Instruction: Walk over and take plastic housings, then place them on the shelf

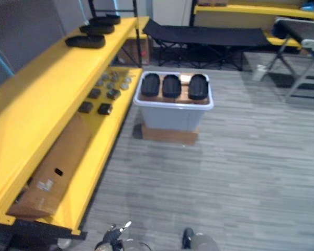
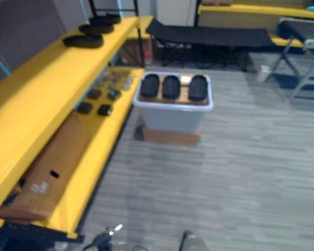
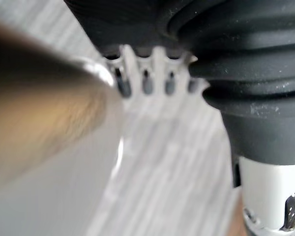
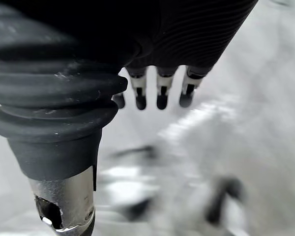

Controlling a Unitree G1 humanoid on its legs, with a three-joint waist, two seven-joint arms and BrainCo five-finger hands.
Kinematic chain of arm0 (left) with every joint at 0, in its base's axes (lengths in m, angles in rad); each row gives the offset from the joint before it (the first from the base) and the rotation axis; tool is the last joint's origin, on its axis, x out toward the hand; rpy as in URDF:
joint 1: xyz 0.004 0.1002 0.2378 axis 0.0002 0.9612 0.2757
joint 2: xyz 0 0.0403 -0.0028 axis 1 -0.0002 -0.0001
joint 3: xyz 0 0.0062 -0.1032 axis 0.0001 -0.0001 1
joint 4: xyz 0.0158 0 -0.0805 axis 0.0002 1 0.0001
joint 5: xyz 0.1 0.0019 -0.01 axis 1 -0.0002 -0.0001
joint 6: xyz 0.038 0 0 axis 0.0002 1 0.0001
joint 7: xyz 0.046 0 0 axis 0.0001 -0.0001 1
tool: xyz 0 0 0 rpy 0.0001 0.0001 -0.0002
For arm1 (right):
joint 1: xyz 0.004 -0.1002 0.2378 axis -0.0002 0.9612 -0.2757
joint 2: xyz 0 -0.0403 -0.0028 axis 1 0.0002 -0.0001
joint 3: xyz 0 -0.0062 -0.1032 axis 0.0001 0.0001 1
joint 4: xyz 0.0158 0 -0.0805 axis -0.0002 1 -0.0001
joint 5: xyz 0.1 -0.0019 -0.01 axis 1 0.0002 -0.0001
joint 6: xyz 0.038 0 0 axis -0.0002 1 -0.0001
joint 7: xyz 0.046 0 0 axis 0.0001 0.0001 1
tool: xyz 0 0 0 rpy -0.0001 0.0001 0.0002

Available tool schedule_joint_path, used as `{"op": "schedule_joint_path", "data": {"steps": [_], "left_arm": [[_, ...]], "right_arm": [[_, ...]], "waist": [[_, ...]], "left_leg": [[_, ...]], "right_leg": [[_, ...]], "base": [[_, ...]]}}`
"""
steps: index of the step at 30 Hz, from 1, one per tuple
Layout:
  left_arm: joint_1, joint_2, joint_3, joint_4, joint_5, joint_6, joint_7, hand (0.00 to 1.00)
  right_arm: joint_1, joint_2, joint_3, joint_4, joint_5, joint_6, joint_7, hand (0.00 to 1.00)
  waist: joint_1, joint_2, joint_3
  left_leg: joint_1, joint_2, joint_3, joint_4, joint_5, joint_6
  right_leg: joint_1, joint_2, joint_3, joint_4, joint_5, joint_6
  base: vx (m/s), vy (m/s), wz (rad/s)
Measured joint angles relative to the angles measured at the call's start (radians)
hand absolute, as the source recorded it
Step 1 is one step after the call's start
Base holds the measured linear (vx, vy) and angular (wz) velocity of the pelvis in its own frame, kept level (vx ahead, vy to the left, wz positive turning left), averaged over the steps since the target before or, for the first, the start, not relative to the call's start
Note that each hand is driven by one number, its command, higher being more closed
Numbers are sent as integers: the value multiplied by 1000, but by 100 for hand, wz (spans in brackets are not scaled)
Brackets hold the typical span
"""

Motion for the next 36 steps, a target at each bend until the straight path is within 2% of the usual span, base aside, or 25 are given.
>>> {"op": "schedule_joint_path", "data": {"steps": [2,4,5,6,8,9,11,12,13,14,16,17,19,21,22,23,24,25,28,30,31,33,34,35,36], "left_arm": [[5,-6,63,2,-14,0,-9,0],[37,-5,117,8,10,1,-13,0],[77,-9,131,14,16,-1,-14,0],[90,-13,138,24,16,0,-14,0],[113,8,154,29,17,-1,-13,0],[116,14,155,29,22,2,-13,0],[117,16,156,29,81,5,-14,0],[116,12,154,32,166,5,-15,0],[116,11,153,31,188,5,-14,0],[110,23,138,29,229,4,-14,0],[88,51,100,28,251,3,-16,0],[60,61,75,28,251,4,-18,0],[11,72,58,28,250,5,-25,0],[-30,86,22,27,248,-3,-37,0],[-43,91,14,25,238,-6,-43,0],[-51,99,-4,24,224,-6,-51,0],[-56,100,-8,24,208,-6,-53,0],[-72,69,-17,25,184,-5,-54,0],[-81,-16,-100,2,154,2,-74,0],[-81,-29,-130,1,144,24,-70,0],[-80,-25,-129,-5,117,34,-59,0],[-80,-18,-122,-7,113,39,-35,0],[-78,-16,-119,-9,112,33,-14,0],[-73,-5,-117,-8,109,32,-4,0],[-63,17,-117,-8,87,26,3,0]], "right_arm": [[-87,-3,-10,-64,-2,-53,-2,0],[-121,-2,13,-104,0,-68,0,0],[-132,-6,40,-131,0,-68,2,0],[-146,1,49,-133,0,-65,4,0],[-194,14,70,-123,-3,-35,25,0],[-208,13,79,-110,-3,-28,26,0],[-218,12,84,-100,-1,-26,23,0],[-226,12,88,-91,5,-24,21,0],[-229,14,93,-87,15,-22,20,0],[-229,19,111,-77,26,-9,18,0],[-223,22,137,-55,47,17,12,0],[-218,22,157,-55,61,22,1,0],[-200,21,167,-59,61,25,-4,0],[-165,29,160,-62,61,32,-4,0],[-154,34,143,-76,58,32,-4,0],[-134,43,142,-73,51,43,-3,0],[-112,51,141,-68,38,50,-3,0],[-89,44,108,-54,33,59,-2,0],[-62,19,81,-27,17,84,-1,0],[-71,22,77,-23,18,91,-6,0],[-71,22,80,-19,17,93,-12,0],[-71,17,82,-13,17,103,-28,0],[-69,10,85,-13,17,108,-33,0],[-68,7,86,-8,17,110,-36,0],[-72,10,79,2,13,113,-40,0]], "waist": [[21,-7,8],[64,-7,10],[80,-8,10],[87,-18,14],[107,-65,40],[118,-73,44],[121,-78,44],[120,-68,41],[121,-66,40],[119,-63,41],[117,-62,41],[106,-51,45],[88,-41,50],[72,-40,51],[56,-54,46],[52,-85,33],[50,-100,23],[46,-70,17],[36,-12,-17],[24,-21,-12],[25,-22,-15],[25,-6,-7],[24,4,0],[25,2,3],[26,0,4]], "left_leg": [[-59,-63,4,-289,119,24],[-52,-83,-10,-387,252,43],[-26,-90,-4,-391,324,74],[-20,-100,7,-379,310,102],[-30,-134,12,-309,241,127],[-38,-141,9,-282,213,135],[-41,-155,-8,-242,163,146],[-20,-159,-13,-232,129,155],[-5,-160,-13,-238,121,161],[34,-161,-15,-262,113,168],[102,-155,-19,-312,110,167],[140,-143,-18,-344,110,165],[173,-113,-20,-360,100,144],[193,-95,-21,-365,89,116],[209,-82,-19,-348,69,83],[222,-80,-17,-322,42,43],[228,-78,-22,-306,19,26],[255,-32,-37,-286,-2,0],[260,23,-44,-315,-2,-19],[247,29,-45,-252,34,-15],[191,48,-57,-130,64,-10],[84,98,-109,109,168,15],[44,128,-131,219,280,11],[31,142,-130,259,347,10],[1,154,-121,322,321,5]], "right_leg": [[43,-22,11,-41,-26,27],[82,-37,35,-43,-55,58],[101,-45,49,-32,-82,83],[110,-53,50,-27,-91,87],[133,-93,44,-26,-99,96],[145,-101,35,-33,-93,107],[157,-116,14,-9,-93,113],[134,-137,10,93,-101,125],[110,-151,3,165,-105,131],[66,-169,-19,281,-160,121],[23,-156,-59,321,-219,101],[-22,-134,-67,314,-228,86],[-105,-109,-65,273,-216,90],[-166,-112,-61,158,-134,86],[-188,-112,-58,66,-48,93],[-192,-117,-52,2,50,82],[-189,-122,-38,14,136,76],[-181,-88,-39,71,153,64],[-205,-36,-45,114,54,48],[-226,-40,-34,164,7,42],[-215,-36,-33,164,-5,41],[-167,-12,-35,137,-15,36],[-118,5,-34,109,-19,30],[-93,8,-28,91,-20,28],[-51,8,-27,59,-20,20]], "base": [[288,74,-17],[357,171,-39],[403,216,-43],[436,208,-14],[458,176,11],[389,138,17],[353,153,25],[334,170,17],[302,160,11],[285,94,8],[305,-15,6],[215,-79,-3],[239,-120,1],[257,-180,1],[320,-276,-7],[275,-276,-2],[286,-296,5],[268,-254,15],[248,-177,-3],[188,-144,-19],[175,-171,-16],[205,-157,-11],[230,-91,-14],[314,-81,-14],[283,-29,-8]]}}
